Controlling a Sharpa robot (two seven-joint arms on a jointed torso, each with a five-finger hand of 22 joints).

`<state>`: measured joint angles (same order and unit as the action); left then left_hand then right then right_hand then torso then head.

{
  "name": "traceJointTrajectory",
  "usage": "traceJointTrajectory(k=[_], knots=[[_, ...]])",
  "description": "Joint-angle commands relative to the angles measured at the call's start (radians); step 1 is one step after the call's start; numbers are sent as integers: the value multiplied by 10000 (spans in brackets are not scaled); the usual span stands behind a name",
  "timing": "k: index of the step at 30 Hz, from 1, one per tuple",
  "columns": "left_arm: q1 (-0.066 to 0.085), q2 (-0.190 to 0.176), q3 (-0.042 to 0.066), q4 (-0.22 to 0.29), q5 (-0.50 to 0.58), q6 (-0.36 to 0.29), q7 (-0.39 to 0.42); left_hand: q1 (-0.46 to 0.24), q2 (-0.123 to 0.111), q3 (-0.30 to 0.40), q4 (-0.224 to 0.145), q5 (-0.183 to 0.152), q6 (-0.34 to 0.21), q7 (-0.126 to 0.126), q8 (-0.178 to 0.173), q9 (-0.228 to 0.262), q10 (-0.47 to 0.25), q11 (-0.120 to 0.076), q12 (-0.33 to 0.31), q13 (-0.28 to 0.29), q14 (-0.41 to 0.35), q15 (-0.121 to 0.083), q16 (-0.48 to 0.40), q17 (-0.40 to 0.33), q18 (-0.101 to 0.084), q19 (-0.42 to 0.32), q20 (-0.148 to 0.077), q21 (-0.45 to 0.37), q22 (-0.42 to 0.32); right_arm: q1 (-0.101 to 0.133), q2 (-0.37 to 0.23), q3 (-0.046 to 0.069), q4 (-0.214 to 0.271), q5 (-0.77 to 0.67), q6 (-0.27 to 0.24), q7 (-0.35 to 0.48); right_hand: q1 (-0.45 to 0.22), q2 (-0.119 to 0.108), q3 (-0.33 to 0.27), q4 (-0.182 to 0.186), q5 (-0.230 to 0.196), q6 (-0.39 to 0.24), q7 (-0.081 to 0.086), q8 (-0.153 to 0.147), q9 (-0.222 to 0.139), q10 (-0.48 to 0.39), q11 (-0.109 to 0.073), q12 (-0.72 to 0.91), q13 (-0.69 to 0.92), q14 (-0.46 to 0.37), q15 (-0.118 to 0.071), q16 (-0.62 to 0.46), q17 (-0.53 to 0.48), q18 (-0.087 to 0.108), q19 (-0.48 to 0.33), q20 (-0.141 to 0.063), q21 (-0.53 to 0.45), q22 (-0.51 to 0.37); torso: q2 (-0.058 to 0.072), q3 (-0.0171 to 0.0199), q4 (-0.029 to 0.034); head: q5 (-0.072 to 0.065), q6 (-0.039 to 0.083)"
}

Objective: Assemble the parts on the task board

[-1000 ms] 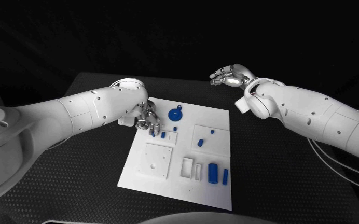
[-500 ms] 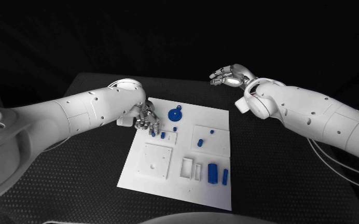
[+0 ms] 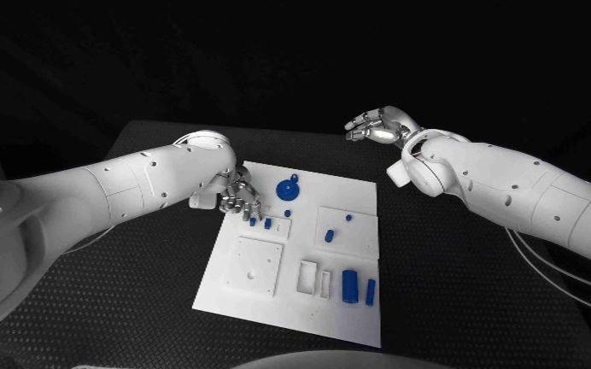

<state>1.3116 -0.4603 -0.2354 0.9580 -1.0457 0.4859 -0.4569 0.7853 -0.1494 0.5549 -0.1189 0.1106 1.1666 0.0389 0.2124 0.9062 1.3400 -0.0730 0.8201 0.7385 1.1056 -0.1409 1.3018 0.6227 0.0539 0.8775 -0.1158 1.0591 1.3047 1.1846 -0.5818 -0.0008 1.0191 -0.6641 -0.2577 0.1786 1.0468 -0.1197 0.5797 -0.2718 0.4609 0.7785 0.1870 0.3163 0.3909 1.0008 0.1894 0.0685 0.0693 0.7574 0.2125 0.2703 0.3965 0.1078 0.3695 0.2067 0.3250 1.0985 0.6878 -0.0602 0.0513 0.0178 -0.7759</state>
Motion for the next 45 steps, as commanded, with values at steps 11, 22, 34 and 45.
traceJointTrajectory(k=[11,22,34,45], knots=[[155,-409,51,286,-94,-931,-31,-327,-982,213,1206,-618,-57,-39,3,166,2,23,-40,68,-93,-37,57,13,97,-47,-1180,-72,34,-7,-9,1,4,-53,87,98,14,-28,-38,1,64,16,64,40,-11,40,23,-20,-14,-34,29,39,-12,-208,31,-12,-63,22,-1,3,-1,-14,46],[419,-1010,580,955,1180,-3678,1292,477,-299,-287,590,-582,-527,142,-247,165,-644,193,-479,-67,-630,106,-383,-189,-16,-534,-1059,-399,-40,-9,-60,0,-7,-51,77,95,11,-28,-41,2,69,16,67,40,-12,41,23,-20,-13,-34,30,40,-13,-208,33,-12,-69,29,-7,5,15,-72,123],[429,-1588,152,2876,-894,-6892,4498,3659,140,669,-1634,728,-1781,711,-1098,-863,-2281,1374,-4515,-2866,-1658,1440,-2889,-1464,-77,-1481,202,-1911,-683,-9,-115,-1,-99,-51,80,97,13,-23,-42,1,67,23,66,45,-12,45,21,-17,-12,-28,31,45,-12,-206,38,-13,-72,35,-3,-3,28,-109,244],[41,-1158,-32,2512,-2062,-7561,5774,3610,-244,373,-1274,265,-1679,733,-992,-1385,-1745,1518,-5738,-3700,-1132,1295,-3122,-1418,-50,-1089,82,-2071,-676,-10,-60,-1,-135,-51,83,108,16,-20,-42,0,64,28,64,48,-12,49,19,-15,-11,-24,29,49,-12,-205,43,-15,-76,42,9,-3,1,-64,340]])
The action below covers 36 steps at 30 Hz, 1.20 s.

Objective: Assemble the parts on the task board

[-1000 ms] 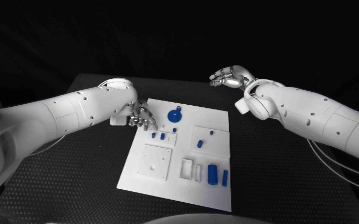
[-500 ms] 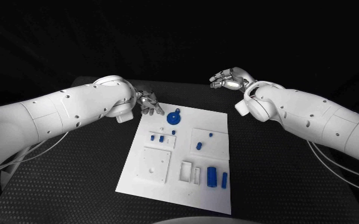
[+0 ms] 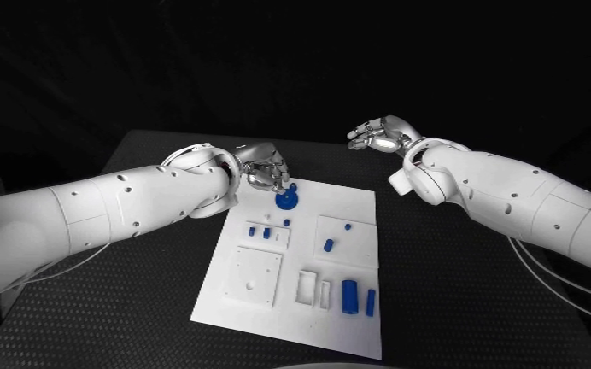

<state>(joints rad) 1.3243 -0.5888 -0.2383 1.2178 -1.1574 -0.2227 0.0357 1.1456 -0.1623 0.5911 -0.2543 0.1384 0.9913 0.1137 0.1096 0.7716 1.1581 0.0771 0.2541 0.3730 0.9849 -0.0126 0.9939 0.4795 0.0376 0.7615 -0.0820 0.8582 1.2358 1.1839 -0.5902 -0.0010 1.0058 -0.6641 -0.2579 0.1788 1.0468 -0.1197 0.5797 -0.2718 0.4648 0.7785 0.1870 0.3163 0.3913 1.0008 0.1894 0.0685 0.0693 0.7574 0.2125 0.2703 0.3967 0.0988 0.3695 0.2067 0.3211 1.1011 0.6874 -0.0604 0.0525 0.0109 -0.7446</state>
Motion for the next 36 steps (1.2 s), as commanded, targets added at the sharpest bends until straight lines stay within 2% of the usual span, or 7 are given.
traceJointTrajectory(k=[1,5,10,17,27,31,36], knots=[[-123,216,-4,-137,-1097,-392,864,14,-106,12,94,15,101,-15,54,-53,100,23,-116,-66,83,10,-50,19,111,75,-260,-69,18,-5,28,1,-5,-51,88,105,16,-19,-42,0,25,29,65,48,-16,49,19,-15,-11,-23,30,50,-15,-114,44,-15,-38,16,20,-8,-15,6,23],[-300,450,-4,-329,-1439,-334,1062,113,-4,28,76,91,222,-43,129,-105,223,-1,-235,-131,142,-20,-18,71,105,92,-281,-81,48,-16,53,1,-13,-51,92,107,25,-10,-37,-4,26,30,64,50,-16,51,19,-14,-11,-23,29,51,-15,-113,47,-16,-41,20,24,-7,-38,24,20],[-394,598,-3,-490,-1880,-196,1195,423,155,251,-145,728,286,-62,185,-244,283,23,-545,-281,18,30,-106,108,44,17,-255,-162,103,-25,57,1,6,-51,97,106,27,-9,-36,-5,25,31,64,50,-17,51,19,-14,-11,-22,29,52,-16,-112,49,-17,-44,23,30,-1,-40,-6,-1],[-415,619,-4,-338,-2724,433,1260,2,-134,-49,67,41,333,-66,237,-393,308,63,-877,-417,183,-25,80,276,18,15,-281,-192,196,-26,43,1,28,-51,94,108,26,-10,-37,-6,26,30,65,50,-18,52,19,-14,-11,-22,29,53,-17,-112,50,-16,-47,27,11,20,-15,-24,-36],[-507,640,-4,-325,-3274,945,1175,-253,-278,-453,151,-224,231,-99,208,-572,278,52,-1195,-534,166,-68,314,456,-17,-34,-328,-274,257,-27,39,1,32,-51,100,107,26,-10,-39,-7,29,30,67,50,-19,51,21,-15,-11,-23,29,54,-18,-112,53,-16,-53,32,9,2,-15,-32,-48],[-561,673,-4,-405,-3463,1007,1153,-125,-183,-446,105,512,316,-84,281,-664,401,41,-1329,-573,117,-76,373,512,-53,-40,-345,-320,305,-27,46,1,25,-51,105,108,27,-8,-39,-8,30,29,67,50,-20,52,22,-15,-11,-23,30,54,-18,-112,54,-16,-56,35,13,6,-20,-28,-64],[-647,750,-4,-539,-3592,1098,1111,-59,-132,-437,61,726,321,-96,301,-706,423,43,-1402,-594,106,-78,384,525,-63,-36,-350,-338,329,-28,47,1,25,-51,107,108,26,-7,-39,-8,32,29,68,50,-21,52,23,-15,-11,-23,30,55,-19,-112,55,-16,-59,38,11,-3,-20,-26,-81]])
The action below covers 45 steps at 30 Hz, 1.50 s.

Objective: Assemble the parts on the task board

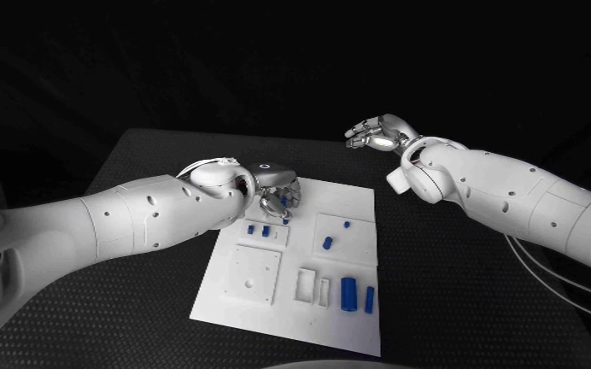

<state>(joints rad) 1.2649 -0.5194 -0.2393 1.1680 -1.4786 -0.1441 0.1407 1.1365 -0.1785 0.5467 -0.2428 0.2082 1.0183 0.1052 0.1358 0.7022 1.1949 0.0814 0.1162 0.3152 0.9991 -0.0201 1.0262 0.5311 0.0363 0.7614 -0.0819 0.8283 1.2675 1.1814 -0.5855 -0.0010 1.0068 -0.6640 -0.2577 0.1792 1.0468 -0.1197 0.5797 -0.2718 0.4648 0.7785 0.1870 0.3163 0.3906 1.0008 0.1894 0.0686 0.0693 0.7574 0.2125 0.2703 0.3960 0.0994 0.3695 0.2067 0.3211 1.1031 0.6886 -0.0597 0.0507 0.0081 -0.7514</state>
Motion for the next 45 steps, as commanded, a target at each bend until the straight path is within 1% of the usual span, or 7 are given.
traceJointTrajectory(k=[1,12,17,19,24,41,45], knots=[[-71,75,6,-68,-432,319,47,14,10,-16,-55,-2,51,-7,43,-20,61,2,-37,-19,-37,-1,63,13,-55,-37,-349,-43,18,-3,-7,1,30,-52,105,103,27,-7,-39,-8,33,29,68,50,-14,52,23,-15,-11,-23,30,55,-12,-119,56,-16,-60,19,-1,-12,0,1,-12],[-240,234,6,-431,-702,220,-85,27,8,-45,-60,-147,8,4,41,-83,73,7,-130,-46,-5,-8,103,38,-53,-5,-363,-53,51,-5,-2,1,69,-52,105,105,27,-7,-40,-10,36,29,69,50,-16,51,23,-16,-11,-24,30,56,-13,-119,58,-16,-67,26,3,-5,-1,-25,-2],[-311,339,6,-659,-713,324,-64,167,70,34,-97,-81,-123,27,-4,-176,-47,46,-305,-113,27,8,154,68,-44,39,-361,-62,88,-6,-4,1,81,-52,109,107,25,-6,-41,-9,36,29,69,50,-17,51,24,-16,-12,-24,30,57,-14,-119,60,-16,-70,29,6,-4,-11,-39,14],[-342,375,6,-698,-718,387,-62,239,117,93,-119,9,-263,46,-65,-259,-344,96,-510,-247,24,47,165,78,-34,53,-333,-73,114,-6,-7,1,86,-52,108,105,24,-6,-42,-8,36,30,69,51,-17,51,24,-16,-12,-24,30,57,-14,-119,60,-15,-71,30,9,-2,-14,-48,5],[-407,426,6,-745,-763,565,-53,306,189,127,-138,40,-290,43,-52,-347,-462,93,-504,-382,119,36,265,128,2,119,-328,-37,180,-6,-8,1,94,-52,107,105,22,-7,-43,-8,37,30,69,51,-17,52,24,-16,-11,-25,30,58,-15,-119,61,-15,-74,33,10,-3,-11,-75,-14],[-419,444,7,-839,-821,659,-91,323,301,115,-163,43,-208,51,72,-511,-51,-10,-402,-504,258,-69,728,358,0,194,-399,9,331,-6,-4,1,97,-52,120,105,20,-4,-45,-7,39,31,69,52,-19,53,24,-16,-11,-25,30,60,-16,-119,64,-15,-84,42,-2,-3,8,-91,-22],[-423,482,7,-890,-821,668,-110,426,398,171,-195,57,-169,95,108,-536,35,-17,-390,-519,276,-82,821,400,8,236,-424,26,358,-6,-4,1,101,-52,126,107,20,-3,-45,-7,39,32,69,52,-19,53,24,-16,-11,-25,30,60,-17,-119,64,-15,-85,43,-2,-7,6,-96,-25]])
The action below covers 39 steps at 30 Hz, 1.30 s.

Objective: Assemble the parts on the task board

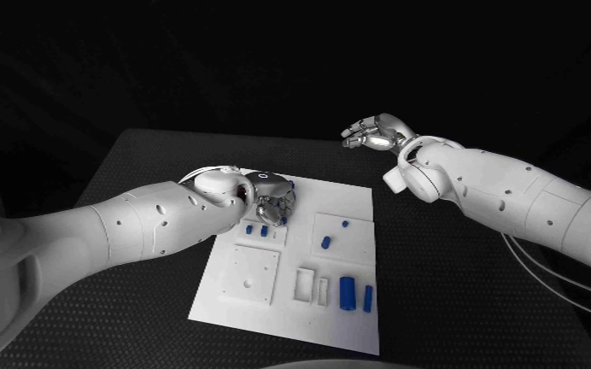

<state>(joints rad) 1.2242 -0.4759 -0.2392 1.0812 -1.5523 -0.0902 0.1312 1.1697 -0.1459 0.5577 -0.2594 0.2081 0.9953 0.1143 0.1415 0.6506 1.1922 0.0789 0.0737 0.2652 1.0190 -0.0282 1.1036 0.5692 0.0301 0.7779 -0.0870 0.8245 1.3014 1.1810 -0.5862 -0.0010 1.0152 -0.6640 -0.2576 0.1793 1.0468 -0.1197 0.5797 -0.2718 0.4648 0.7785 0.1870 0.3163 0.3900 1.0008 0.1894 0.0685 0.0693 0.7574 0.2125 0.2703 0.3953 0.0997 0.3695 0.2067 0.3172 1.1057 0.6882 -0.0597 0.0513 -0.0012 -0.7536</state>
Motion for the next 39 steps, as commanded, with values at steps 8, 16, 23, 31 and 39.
traceJointTrajectory(k=[8,16,23,31,39], knots=[[-71,125,7,-106,-85,90,-28,167,167,99,-37,42,108,58,99,-56,154,12,35,-47,98,-2,141,53,74,139,-383,77,44,-2,19,1,48,-52,131,106,21,1,-45,-7,38,34,67,54,-14,53,22,-15,-11,-26,29,60,-11,-122,65,-15,-51,21,3,-1,-7,-14,-15],[-103,158,7,-157,-85,66,-62,200,253,135,-33,199,173,61,162,-100,269,-9,38,-77,82,-20,202,65,72,163,-393,64,72,-2,-11,1,75,-52,120,105,20,3,-46,-7,37,36,65,55,-14,54,21,-15,-11,-27,28,61,-12,-122,67,-15,-56,26,12,-1,-6,-24,-30],[-103,167,8,-169,-85,145,-96,137,211,90,-15,133,161,63,169,-130,274,-6,15,-103,84,-18,224,65,64,172,-392,57,86,-2,-19,1,88,-52,120,102,23,1,-46,-11,36,38,63,57,-15,54,20,-15,-11,-27,27,62,-13,-121,68,-16,-61,30,3,5,-5,-50,-49],[-162,317,7,-369,-278,224,-115,155,205,94,-26,109,150,69,172,-149,280,-7,5,-117,104,-22,251,70,71,187,-402,57,94,-2,-14,1,85,-52,114,102,24,1,-46,-13,36,39,63,57,-16,55,21,-15,-11,-28,27,63,-15,-121,70,-16,-67,36,7,-2,-10,-57,-40],[-227,384,6,-434,-458,193,-86,182,230,111,-23,100,186,40,208,-172,324,-29,6,-136,131,-38,276,66,78,221,-413,56,108,-2,-8,1,85,-52,113,105,23,2,-47,-12,37,40,63,58,-17,56,21,-15,-11,-28,27,64,-16,-121,72,-16,-73,40,1,3,-9,-51,-27]])
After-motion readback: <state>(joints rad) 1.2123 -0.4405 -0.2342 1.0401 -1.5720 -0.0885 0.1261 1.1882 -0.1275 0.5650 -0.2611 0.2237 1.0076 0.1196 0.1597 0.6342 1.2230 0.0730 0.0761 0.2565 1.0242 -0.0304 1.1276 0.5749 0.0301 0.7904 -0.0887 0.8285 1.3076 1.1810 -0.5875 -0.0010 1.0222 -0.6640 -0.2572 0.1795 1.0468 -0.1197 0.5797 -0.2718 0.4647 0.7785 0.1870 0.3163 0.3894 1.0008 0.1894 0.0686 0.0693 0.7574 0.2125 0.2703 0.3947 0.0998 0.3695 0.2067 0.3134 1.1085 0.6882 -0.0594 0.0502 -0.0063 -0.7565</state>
